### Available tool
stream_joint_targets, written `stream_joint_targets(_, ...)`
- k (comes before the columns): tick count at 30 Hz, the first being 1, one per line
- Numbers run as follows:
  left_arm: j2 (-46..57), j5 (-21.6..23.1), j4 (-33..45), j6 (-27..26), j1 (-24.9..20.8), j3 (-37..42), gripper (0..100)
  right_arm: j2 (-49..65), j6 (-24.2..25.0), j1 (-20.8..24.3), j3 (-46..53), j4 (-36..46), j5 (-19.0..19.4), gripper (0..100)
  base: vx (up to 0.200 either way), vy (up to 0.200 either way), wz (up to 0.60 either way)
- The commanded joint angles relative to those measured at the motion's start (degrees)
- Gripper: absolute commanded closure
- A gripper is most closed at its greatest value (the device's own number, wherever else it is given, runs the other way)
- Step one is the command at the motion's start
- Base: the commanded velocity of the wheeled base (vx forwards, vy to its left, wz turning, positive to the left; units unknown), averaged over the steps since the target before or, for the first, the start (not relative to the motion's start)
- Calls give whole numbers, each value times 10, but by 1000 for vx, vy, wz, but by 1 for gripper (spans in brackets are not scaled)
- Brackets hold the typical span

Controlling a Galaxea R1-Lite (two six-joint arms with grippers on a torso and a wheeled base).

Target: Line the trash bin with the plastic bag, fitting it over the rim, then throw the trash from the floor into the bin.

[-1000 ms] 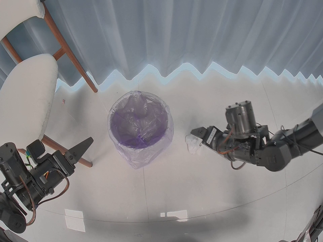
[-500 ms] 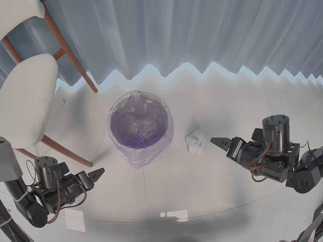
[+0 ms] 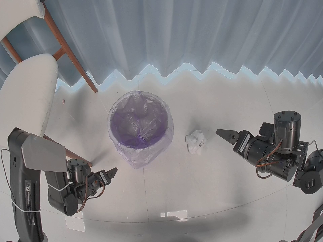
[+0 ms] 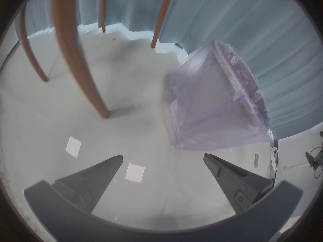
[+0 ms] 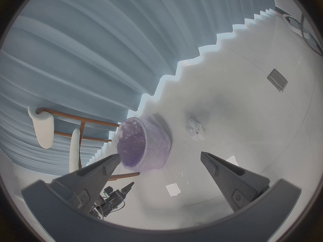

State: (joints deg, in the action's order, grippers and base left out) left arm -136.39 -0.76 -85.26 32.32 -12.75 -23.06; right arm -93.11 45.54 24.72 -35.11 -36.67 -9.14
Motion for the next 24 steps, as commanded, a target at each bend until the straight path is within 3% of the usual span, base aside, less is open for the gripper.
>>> stream_joint_targets(1,-96,9,-6,-51,21,-127,0,4,0,1,-3,-3,0,0,0,0,0)
stream_joint_targets(6,-110,8,14,-41,26,-211,0,3,2,-1,-6,-3,0,0,0,0,0)
stream_joint_targets(14,-136,-12,33,-31,37,-280,0,3,11,-4,-7,-3,0,0,0,0,0)
stream_joint_targets(24,-167,-39,108,-30,51,-385,0,7,10,-5,-16,-3,-1,0,0,0,0)
